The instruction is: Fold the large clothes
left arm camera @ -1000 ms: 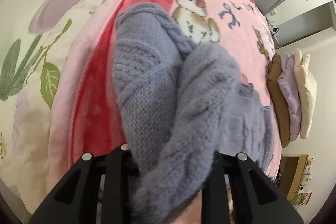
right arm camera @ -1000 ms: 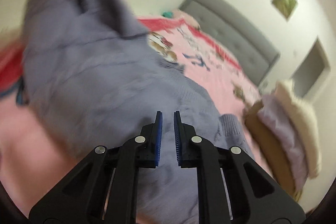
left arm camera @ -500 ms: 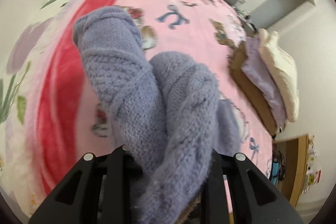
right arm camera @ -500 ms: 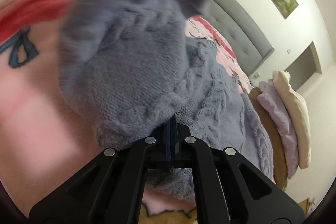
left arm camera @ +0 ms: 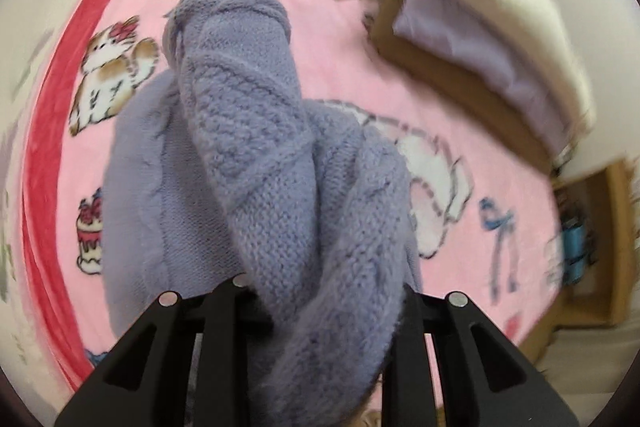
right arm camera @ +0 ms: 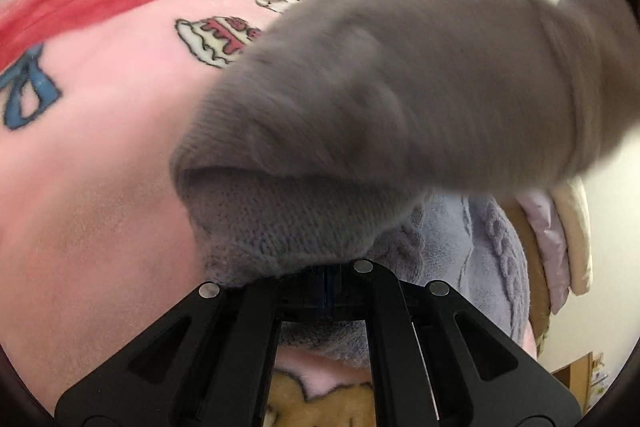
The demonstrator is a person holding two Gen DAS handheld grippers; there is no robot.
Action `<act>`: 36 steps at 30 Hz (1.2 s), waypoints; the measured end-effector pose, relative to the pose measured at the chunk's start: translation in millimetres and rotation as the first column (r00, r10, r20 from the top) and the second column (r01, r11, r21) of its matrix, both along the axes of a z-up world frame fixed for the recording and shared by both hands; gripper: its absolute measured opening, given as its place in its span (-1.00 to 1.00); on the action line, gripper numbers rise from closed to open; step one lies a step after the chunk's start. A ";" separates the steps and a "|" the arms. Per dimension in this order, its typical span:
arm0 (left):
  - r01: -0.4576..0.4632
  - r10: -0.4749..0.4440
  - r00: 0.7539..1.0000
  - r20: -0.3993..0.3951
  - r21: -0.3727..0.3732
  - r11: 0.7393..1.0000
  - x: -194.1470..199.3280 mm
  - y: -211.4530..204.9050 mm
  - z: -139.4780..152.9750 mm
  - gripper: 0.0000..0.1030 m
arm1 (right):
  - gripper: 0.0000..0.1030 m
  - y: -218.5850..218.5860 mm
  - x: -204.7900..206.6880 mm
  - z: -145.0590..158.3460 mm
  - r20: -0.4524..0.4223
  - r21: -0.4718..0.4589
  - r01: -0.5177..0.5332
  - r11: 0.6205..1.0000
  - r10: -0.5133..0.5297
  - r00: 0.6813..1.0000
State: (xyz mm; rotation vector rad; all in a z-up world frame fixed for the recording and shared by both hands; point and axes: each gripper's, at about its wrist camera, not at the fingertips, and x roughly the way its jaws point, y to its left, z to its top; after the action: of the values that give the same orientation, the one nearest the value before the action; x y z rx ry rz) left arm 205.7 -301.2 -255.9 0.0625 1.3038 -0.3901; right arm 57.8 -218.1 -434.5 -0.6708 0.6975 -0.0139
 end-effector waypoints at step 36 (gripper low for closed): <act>0.097 0.002 0.982 -0.187 0.521 0.848 1.5 -129.0 -84.6 0.47 | 0.33 -68.4 -52.8 48.8 -0.266 0.282 -0.236 0.930 0.312 0.912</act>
State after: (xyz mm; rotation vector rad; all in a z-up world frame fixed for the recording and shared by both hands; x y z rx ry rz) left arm 207.2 -430.2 -340.5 0.5385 1.5642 -0.0654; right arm 5.0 -286.5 -385.7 -0.5323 0.8808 0.4426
